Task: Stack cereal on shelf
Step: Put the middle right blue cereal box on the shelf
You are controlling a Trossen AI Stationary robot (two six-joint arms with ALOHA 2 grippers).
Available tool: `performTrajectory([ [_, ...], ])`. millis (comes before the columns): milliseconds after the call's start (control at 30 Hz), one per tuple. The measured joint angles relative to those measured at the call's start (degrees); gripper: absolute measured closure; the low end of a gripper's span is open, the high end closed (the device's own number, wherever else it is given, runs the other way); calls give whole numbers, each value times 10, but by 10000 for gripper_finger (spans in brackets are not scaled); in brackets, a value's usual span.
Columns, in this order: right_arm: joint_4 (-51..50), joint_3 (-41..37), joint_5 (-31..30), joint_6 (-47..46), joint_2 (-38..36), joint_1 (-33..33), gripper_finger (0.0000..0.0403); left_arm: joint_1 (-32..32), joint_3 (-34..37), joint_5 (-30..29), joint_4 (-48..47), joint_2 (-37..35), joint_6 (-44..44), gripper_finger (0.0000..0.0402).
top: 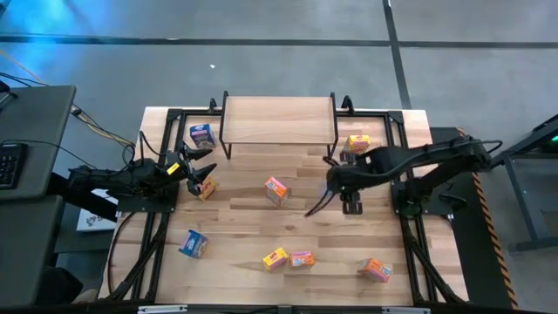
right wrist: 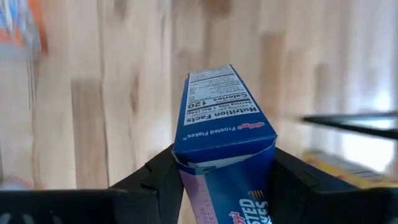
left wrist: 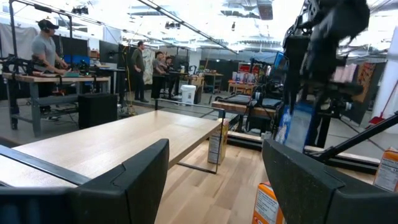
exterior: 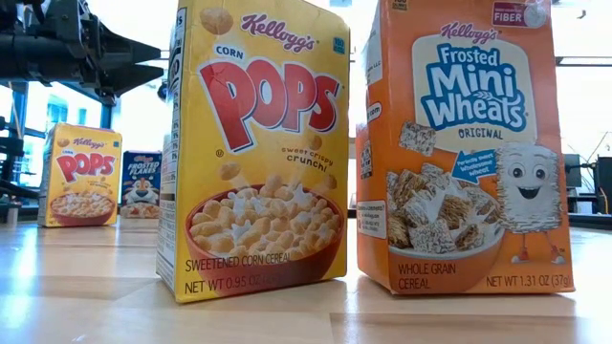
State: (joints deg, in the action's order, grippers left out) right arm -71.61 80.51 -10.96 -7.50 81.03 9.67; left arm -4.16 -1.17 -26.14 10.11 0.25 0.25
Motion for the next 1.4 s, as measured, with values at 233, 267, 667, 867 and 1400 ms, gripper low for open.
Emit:
performTrajectory([
  [233, 1, 108, -61, 47, 0, -38, 233, 0, 0, 0, 0, 0, 31, 151],
  [267, 1, 122, -68, 59, 0, -45, 233, 0, 0, 0, 0, 0, 34, 151],
  [667, 88, 220, -85, 267, 0, -159, 233, 0, 0, 0, 0, 0, 34, 151],
  [867, 141, 230, -85, 337, 0, -231, 233, 0, 0, 0, 0, 0, 34, 151],
  [1400, 275, 230, -18, 399, 4, -395, 233, 0, 0, 0, 0, 0, 34, 151],
])
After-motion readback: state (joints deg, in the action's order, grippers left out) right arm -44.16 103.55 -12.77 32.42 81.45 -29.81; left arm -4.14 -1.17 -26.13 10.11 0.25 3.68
